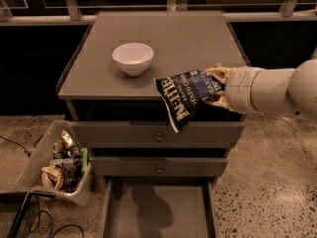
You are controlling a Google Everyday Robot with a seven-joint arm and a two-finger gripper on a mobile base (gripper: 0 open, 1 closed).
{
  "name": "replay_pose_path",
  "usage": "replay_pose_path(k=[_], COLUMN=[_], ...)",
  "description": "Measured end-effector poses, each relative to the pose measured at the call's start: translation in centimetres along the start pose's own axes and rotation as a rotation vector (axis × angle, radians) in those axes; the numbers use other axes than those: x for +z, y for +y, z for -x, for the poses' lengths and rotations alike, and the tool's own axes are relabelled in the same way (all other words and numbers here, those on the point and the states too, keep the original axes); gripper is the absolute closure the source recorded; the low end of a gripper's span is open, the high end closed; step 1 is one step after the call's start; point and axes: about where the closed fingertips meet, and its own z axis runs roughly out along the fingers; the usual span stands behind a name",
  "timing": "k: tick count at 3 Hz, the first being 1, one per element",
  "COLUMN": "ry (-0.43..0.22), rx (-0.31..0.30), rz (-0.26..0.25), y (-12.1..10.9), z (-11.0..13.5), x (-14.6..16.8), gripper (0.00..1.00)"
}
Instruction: Pick blue chip bag from bottom drawer and place on counter
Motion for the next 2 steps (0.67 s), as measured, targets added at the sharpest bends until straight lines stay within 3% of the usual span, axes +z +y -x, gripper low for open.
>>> replay_pose_path(k=[2], ry=[0.029], rx=[0.077], rz=[-0.123], y=[-3.6], z=[0.2], x=[2.6], gripper=[1.0])
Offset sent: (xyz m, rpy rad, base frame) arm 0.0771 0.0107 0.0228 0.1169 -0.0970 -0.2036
